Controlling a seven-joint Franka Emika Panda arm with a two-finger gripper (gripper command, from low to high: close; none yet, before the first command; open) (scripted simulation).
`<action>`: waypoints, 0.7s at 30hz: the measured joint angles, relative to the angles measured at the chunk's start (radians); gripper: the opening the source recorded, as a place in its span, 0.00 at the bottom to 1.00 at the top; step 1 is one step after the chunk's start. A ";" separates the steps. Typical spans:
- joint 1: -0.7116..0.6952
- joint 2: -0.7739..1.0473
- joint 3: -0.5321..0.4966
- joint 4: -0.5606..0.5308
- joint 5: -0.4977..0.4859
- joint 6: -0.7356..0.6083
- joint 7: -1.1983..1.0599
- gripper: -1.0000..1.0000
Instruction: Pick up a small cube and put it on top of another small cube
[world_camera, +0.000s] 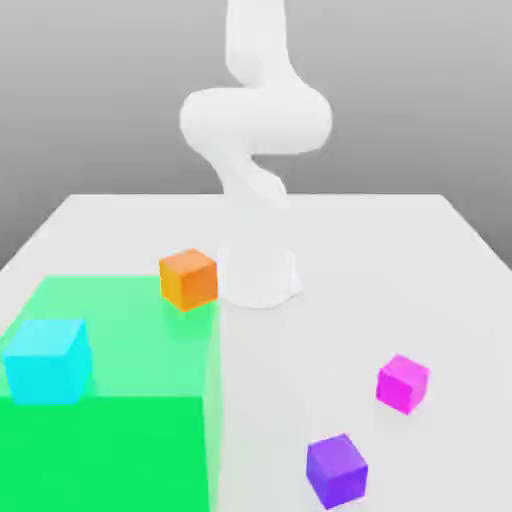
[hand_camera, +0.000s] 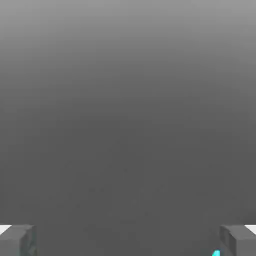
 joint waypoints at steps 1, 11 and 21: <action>0.005 0.039 0.002 -0.008 0.000 0.017 -0.007 0.50; 0.054 0.405 0.027 -0.084 -0.006 0.171 -0.067 0.50; 0.103 0.768 0.056 -0.160 -0.022 0.324 -0.119 0.50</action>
